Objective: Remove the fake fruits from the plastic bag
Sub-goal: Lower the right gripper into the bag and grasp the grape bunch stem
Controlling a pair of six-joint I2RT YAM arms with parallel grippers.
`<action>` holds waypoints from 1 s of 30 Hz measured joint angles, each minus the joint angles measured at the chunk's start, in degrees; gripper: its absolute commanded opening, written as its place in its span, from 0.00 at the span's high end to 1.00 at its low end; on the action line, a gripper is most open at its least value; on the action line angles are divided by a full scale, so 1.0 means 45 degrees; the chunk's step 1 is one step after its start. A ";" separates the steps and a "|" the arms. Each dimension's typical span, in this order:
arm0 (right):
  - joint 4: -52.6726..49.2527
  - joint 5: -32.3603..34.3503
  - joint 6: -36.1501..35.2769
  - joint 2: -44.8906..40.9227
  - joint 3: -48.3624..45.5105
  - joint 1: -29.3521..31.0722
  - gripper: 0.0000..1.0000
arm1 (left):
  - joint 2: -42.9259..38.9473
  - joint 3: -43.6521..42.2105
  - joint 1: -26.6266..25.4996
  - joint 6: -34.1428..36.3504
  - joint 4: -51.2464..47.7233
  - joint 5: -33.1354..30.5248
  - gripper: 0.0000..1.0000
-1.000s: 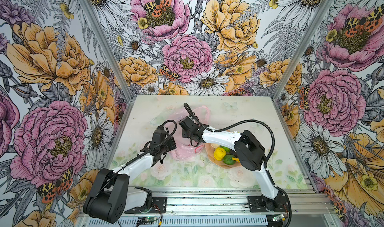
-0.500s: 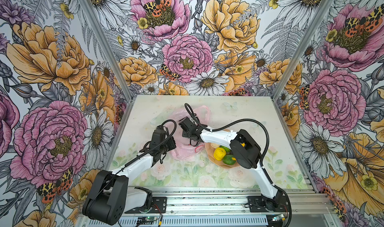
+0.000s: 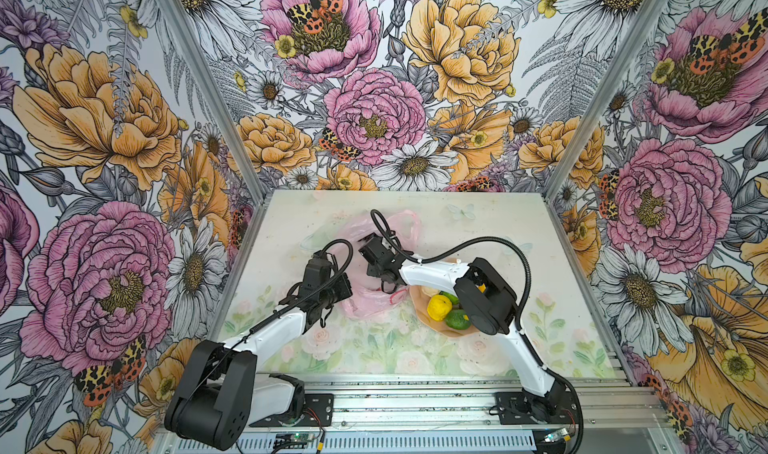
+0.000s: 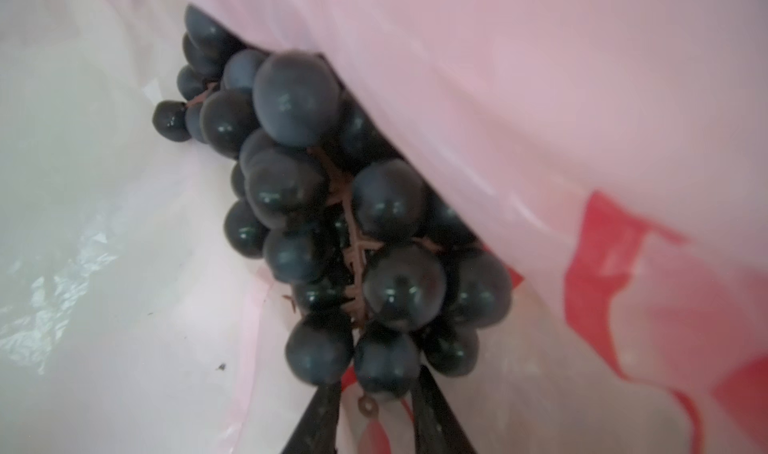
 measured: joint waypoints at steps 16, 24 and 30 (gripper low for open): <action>-0.0053 0.0092 0.0024 0.0894 0.1617 -0.0457 0.94 | -0.0005 -0.0005 -0.0155 -0.0029 0.0044 0.0000 1.00; -0.0053 0.0092 -0.0593 0.0884 0.1724 -0.0457 1.00 | -0.0005 -0.0010 -0.0155 -0.0029 0.0044 -0.0005 1.00; -0.0078 0.0083 -0.1151 0.0593 0.1690 -0.0457 1.00 | 0.0117 -0.0010 -0.0155 -0.0024 0.0044 -0.0010 1.00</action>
